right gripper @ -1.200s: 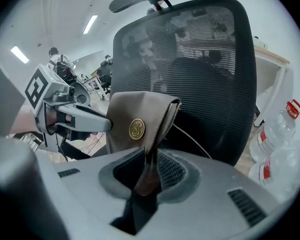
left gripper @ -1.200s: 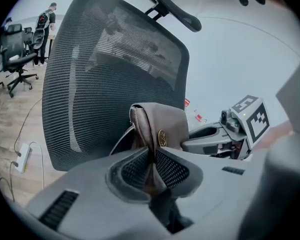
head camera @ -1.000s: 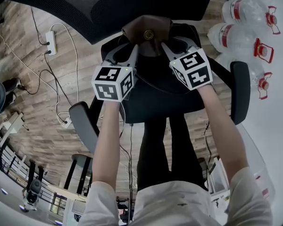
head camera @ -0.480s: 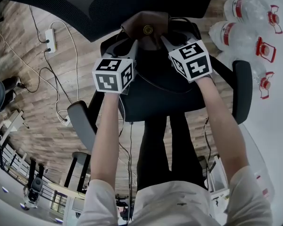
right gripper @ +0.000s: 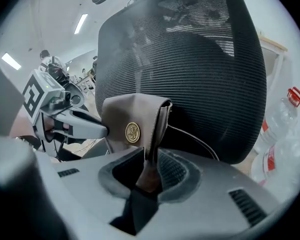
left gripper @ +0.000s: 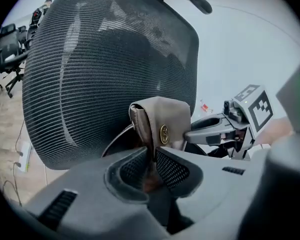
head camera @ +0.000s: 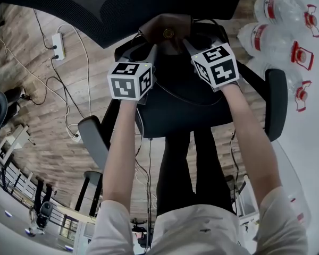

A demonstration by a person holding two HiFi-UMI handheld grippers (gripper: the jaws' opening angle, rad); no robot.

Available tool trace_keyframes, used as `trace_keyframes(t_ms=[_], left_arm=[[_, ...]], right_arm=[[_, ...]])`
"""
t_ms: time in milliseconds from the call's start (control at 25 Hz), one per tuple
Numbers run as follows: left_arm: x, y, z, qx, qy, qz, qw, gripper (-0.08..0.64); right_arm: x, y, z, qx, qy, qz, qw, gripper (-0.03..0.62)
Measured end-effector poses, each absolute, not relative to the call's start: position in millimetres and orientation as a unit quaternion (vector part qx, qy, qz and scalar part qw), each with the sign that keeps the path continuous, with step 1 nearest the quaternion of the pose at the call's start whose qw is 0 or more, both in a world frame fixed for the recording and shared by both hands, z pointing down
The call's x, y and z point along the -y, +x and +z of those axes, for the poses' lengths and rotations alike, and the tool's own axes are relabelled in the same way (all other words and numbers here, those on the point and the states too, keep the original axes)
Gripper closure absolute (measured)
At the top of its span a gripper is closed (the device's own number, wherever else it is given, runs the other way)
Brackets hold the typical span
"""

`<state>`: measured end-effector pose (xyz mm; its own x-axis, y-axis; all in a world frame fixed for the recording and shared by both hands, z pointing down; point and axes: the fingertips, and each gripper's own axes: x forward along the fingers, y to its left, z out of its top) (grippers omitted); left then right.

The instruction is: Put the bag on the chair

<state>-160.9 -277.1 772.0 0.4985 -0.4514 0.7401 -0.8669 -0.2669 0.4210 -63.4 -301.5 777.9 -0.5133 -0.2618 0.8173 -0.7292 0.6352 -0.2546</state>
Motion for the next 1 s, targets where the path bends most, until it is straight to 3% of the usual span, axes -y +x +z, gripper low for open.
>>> trace_keyframes(t_ms=[1000], left_arm=[[271,-164,786,0.459,0.74,0.245,0.426,0.497]], right_arm=[[304,-59,786,0.81,0.29,0.314,0.4,0.449]])
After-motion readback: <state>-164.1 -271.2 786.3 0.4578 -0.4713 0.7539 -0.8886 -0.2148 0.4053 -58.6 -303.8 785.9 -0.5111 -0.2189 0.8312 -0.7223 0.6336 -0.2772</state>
